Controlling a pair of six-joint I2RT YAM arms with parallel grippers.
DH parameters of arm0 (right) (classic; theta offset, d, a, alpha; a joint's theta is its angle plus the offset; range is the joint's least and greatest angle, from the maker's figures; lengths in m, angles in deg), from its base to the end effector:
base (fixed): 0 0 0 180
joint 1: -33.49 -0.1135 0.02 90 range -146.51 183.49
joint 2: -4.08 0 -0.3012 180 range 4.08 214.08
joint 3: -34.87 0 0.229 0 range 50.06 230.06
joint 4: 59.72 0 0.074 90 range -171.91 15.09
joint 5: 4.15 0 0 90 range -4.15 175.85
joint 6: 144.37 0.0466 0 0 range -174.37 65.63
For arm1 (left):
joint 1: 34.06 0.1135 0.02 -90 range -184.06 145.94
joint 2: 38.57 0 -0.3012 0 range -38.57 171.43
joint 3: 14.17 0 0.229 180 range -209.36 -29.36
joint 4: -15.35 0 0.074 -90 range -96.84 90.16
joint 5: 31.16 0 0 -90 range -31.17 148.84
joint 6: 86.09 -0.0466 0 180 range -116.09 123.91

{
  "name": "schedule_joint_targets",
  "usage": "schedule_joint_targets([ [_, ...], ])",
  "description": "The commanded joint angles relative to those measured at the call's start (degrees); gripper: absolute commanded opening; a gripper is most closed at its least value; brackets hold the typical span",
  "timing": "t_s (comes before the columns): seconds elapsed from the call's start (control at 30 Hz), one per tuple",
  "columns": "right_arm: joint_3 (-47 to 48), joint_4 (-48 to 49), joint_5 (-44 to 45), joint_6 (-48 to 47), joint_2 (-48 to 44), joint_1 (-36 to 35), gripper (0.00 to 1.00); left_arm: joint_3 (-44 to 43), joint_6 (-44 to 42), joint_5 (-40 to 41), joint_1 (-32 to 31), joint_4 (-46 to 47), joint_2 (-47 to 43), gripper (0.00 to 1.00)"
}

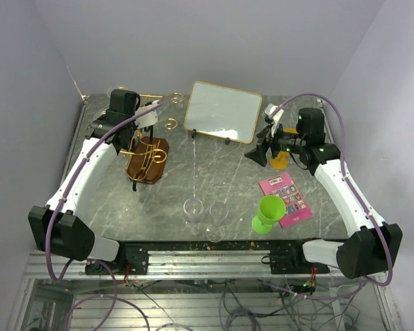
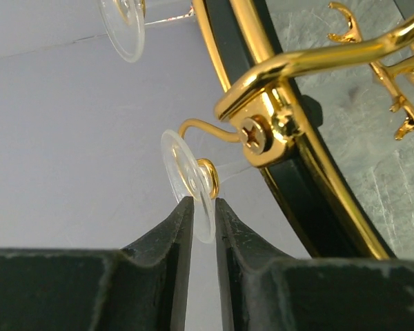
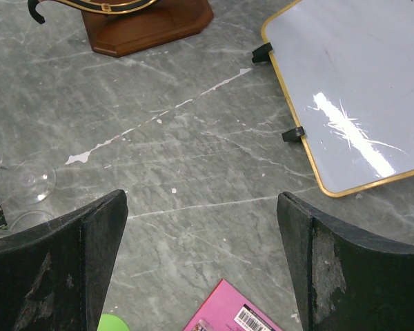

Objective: Place the wine glass upside down on the wine glass rack

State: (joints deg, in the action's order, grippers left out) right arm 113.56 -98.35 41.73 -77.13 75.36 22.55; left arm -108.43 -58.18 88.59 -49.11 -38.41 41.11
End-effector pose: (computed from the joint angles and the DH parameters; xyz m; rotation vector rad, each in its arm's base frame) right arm 0.2318 0.0778 0.3726 -0.9987 1.7505 0.6780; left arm 0.2729 -0.0494 0.3952 1.2237 2.0064 1.0099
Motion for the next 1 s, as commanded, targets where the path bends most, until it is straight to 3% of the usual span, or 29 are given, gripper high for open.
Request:
schedule_joint_targets([
  [0.0, -0.69, 0.94, 0.24, -0.31, -0.28, 0.07, 0.89, -1.57, 0.77, -0.93, -0.24, -1.94, -0.62, 0.31],
  [0.63, -0.58, 0.77, 0.92, -0.66, -0.41, 0.52, 0.89, -2.50, 3.07, -2.17, -0.24, -4.06, -6.19, 0.65],
  [0.97, 2.96, -5.00, 3.94, -2.82, -1.23, 0.01, 0.89, -4.03, 13.59, -8.98, -0.24, -2.68, -11.86, 0.78],
])
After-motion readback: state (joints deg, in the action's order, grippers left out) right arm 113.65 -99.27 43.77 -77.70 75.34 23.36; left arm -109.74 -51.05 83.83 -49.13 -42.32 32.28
